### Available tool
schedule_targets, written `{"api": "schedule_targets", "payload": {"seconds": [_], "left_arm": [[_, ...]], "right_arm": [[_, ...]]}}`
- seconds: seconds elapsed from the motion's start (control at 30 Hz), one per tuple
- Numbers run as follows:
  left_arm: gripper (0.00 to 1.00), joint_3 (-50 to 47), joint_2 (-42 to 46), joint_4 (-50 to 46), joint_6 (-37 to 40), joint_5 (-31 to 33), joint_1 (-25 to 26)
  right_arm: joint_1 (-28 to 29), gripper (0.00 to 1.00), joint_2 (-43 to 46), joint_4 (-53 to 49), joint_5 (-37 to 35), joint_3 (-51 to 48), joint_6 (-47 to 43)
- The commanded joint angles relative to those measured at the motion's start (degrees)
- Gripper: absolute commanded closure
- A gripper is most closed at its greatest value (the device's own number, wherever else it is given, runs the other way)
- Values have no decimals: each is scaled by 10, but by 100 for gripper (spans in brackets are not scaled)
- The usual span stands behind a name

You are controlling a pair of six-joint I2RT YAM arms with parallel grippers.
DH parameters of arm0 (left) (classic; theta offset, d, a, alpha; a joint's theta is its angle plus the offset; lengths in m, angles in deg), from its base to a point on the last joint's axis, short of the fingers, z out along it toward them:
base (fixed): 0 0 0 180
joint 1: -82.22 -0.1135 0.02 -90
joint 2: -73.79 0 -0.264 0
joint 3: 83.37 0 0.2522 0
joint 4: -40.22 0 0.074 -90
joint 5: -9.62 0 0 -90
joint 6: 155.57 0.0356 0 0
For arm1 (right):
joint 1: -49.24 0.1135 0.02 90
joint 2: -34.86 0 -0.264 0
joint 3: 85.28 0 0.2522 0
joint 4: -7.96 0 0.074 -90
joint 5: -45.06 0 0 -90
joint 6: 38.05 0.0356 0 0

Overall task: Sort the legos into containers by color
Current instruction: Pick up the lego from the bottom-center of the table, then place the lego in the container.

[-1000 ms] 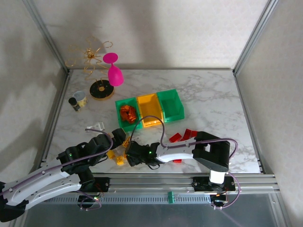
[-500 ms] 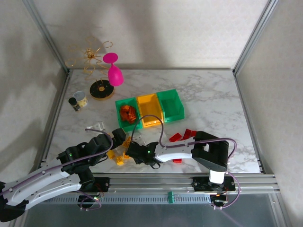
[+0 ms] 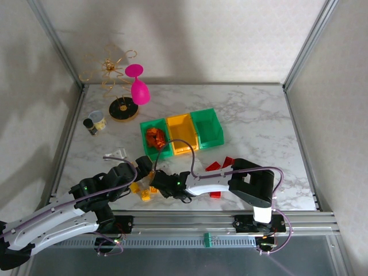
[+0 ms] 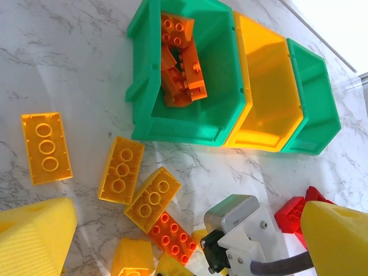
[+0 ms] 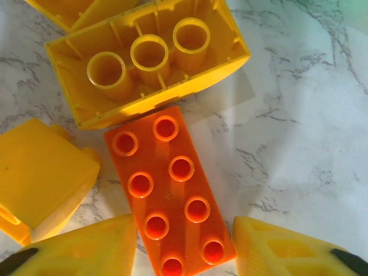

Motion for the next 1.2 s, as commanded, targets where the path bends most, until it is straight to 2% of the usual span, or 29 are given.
{"api": "schedule_targets", "payload": {"seconds": [0.0,0.17,0.37,0.73,0.93,1.17], "left_arm": [[0,2,2,-66,-95,32,-5],[0,5,-1,-64,-92,32,-6],[0,15,-2,-60,-83,41,-9],[0,56,2,-72,-54,76,-20],[0,62,4,-87,-56,86,-22],[0,57,12,-100,-60,92,-23]], "right_arm": [[-6,58,-5,3,1,-6,-4],[-6,65,10,5,5,-16,3],[-14,67,51,-2,0,-30,8],[-82,70,119,15,7,-6,-21],[-122,70,79,34,-16,76,-45],[-167,69,-29,41,-4,211,-61]]}}
